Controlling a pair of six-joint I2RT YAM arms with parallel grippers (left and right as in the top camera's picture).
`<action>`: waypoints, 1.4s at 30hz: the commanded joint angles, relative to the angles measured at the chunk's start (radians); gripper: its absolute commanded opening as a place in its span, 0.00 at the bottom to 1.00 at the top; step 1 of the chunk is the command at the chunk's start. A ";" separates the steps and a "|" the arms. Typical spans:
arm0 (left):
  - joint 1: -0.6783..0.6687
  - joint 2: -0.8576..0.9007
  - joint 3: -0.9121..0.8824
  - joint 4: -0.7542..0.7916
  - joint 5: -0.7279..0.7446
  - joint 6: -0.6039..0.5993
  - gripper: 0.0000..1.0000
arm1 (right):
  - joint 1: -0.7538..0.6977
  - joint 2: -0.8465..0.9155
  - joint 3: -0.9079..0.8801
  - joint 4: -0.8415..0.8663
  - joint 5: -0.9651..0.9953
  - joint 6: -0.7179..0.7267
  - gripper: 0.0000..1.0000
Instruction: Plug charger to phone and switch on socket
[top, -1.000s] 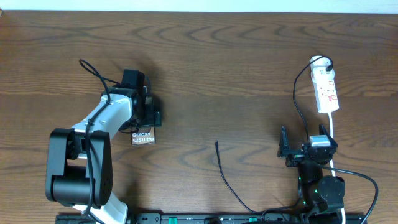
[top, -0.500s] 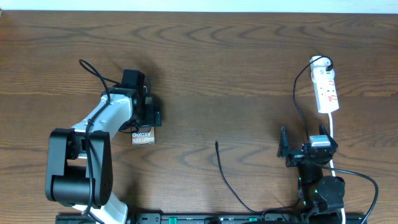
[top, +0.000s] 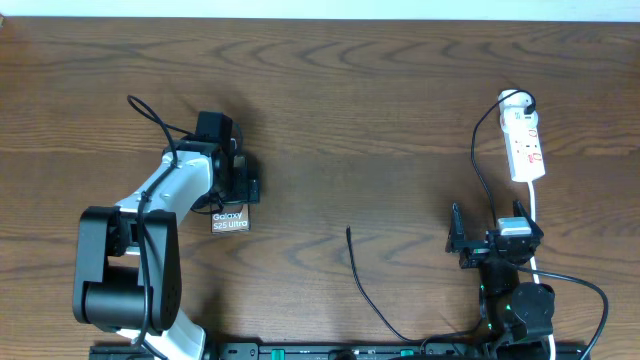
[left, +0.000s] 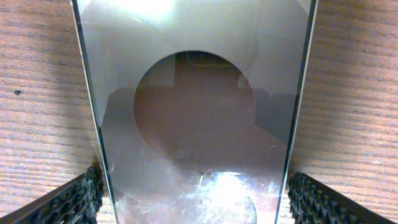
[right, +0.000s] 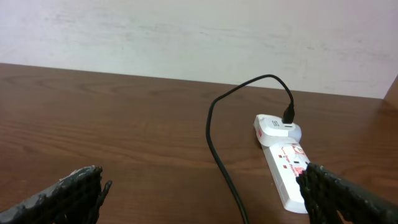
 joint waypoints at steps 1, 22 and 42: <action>-0.003 0.077 -0.062 -0.016 0.121 -0.016 0.93 | -0.009 -0.006 -0.003 -0.002 0.005 -0.008 0.99; -0.003 0.077 -0.062 -0.016 0.121 -0.016 0.94 | -0.009 -0.006 -0.003 -0.002 0.005 -0.008 0.99; -0.003 0.077 -0.062 -0.016 0.121 -0.016 0.94 | 0.095 -0.010 -0.003 -0.002 0.005 -0.009 0.99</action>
